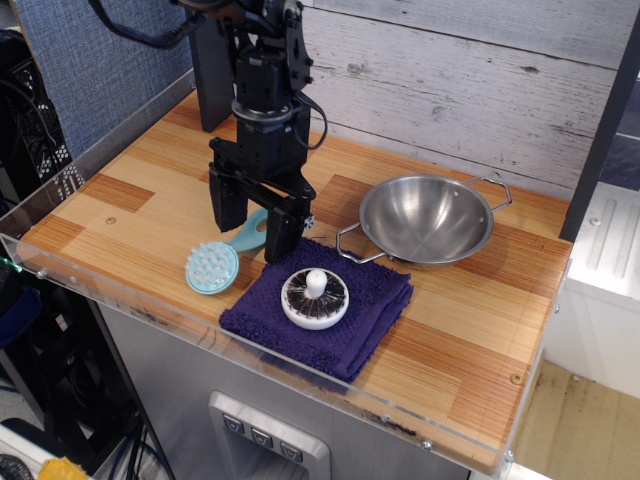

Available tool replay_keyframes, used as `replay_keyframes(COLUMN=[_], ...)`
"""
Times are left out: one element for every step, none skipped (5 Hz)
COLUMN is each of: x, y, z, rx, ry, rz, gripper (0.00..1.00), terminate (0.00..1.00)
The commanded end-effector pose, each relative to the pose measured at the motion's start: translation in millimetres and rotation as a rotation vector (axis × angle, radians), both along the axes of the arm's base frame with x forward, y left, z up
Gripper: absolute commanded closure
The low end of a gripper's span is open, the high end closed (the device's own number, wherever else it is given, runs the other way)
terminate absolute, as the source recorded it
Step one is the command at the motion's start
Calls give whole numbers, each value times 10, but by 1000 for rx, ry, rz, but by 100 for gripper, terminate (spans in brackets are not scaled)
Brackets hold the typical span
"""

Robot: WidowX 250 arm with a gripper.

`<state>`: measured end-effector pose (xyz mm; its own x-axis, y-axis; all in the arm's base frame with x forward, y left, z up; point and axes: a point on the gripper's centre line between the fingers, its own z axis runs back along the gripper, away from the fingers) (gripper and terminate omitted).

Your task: Put the scrubber to the right of the cloth.

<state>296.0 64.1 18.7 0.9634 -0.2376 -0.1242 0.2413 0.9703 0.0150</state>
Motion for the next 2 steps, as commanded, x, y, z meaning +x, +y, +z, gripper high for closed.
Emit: replay_keyframes(x=[26,50], y=[137,253], z=[110,279], rx=[12,23], ry=[-4,-48], rz=[-1,18], gripper=[0,0], terminate=[0,0])
